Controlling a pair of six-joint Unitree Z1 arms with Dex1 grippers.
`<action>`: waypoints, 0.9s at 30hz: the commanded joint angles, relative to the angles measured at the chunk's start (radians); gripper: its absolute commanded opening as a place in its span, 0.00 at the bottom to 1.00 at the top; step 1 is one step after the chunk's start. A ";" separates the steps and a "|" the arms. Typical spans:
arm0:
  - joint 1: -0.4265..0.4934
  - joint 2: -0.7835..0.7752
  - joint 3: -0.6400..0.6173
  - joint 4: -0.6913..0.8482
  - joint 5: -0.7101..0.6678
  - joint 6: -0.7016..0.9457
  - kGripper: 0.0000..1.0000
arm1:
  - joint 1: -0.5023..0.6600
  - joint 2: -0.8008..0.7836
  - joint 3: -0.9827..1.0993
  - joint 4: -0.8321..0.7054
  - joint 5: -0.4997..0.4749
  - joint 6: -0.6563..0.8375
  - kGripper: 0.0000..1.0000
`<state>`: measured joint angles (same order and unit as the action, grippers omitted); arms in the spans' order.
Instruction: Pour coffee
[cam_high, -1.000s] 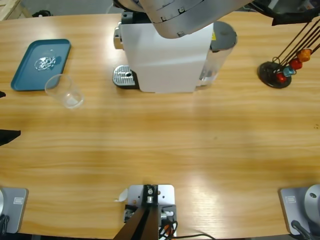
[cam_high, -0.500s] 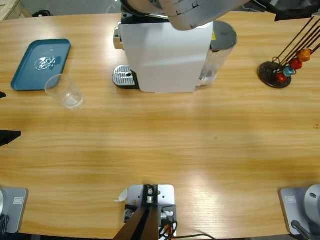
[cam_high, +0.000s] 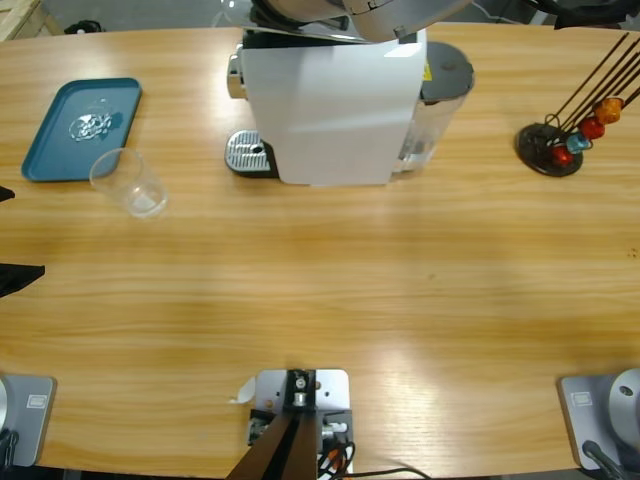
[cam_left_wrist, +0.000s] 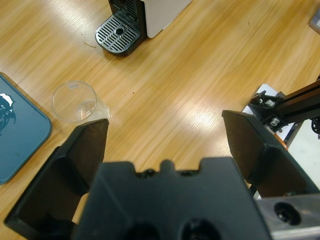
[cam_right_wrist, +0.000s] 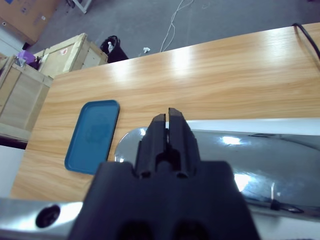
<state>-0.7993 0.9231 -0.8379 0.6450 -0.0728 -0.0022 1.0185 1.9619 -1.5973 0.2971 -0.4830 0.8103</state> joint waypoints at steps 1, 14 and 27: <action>0.000 -0.003 0.037 0.012 -0.012 -0.001 1.00 | 0.023 0.271 0.105 0.117 0.046 -0.012 0.00; -0.001 -0.003 0.040 0.011 -0.012 -0.002 1.00 | 0.026 0.308 0.097 0.145 0.044 -0.042 0.00; 0.029 0.005 0.058 -0.038 0.070 -0.020 1.00 | 0.040 0.019 -0.051 0.181 0.024 -0.297 0.93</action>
<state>-0.7975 0.9238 -0.8296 0.6425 -0.0627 -0.0022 1.0244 1.9889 -1.6479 0.3931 -0.4821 0.6577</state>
